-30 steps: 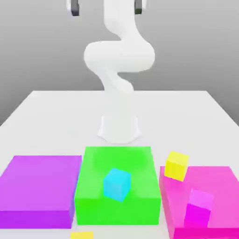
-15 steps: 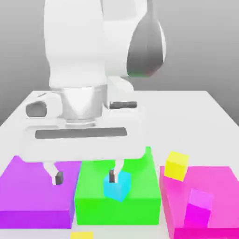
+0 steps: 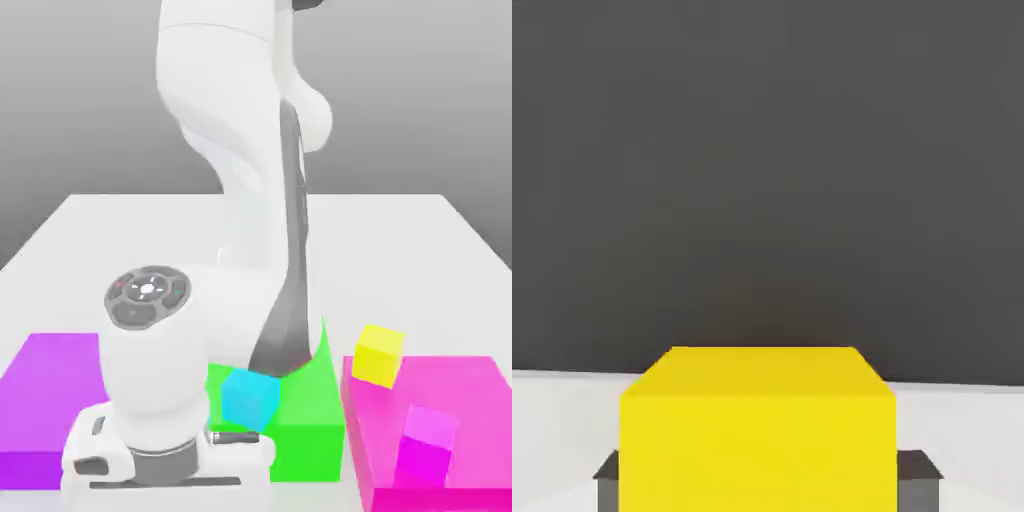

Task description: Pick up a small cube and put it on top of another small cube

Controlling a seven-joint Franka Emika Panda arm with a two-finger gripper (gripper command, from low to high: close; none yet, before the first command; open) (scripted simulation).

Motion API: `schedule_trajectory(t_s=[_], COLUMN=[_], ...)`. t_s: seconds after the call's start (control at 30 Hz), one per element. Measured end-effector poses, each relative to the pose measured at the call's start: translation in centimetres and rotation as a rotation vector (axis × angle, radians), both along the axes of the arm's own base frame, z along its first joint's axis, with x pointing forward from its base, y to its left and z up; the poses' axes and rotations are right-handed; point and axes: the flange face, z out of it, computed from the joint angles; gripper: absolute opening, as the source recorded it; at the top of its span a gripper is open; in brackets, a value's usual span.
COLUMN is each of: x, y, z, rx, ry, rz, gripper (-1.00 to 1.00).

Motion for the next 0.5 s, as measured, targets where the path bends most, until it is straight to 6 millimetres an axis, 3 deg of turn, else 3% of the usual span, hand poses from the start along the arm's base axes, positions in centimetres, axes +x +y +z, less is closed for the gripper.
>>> schedule_trajectory(t_s=[0.07, 0.23, 0.5], x=[0.0, -0.3, -4.2], y=[0.0, 0.3, 4.6], z=[-0.3, 5.8, 14.0], rx=[0.000, 0.004, 0.036], ry=[0.000, 0.001, 0.002], rz=[0.000, -0.001, 0.002], gripper=[-1.00, -1.00, -1.00])
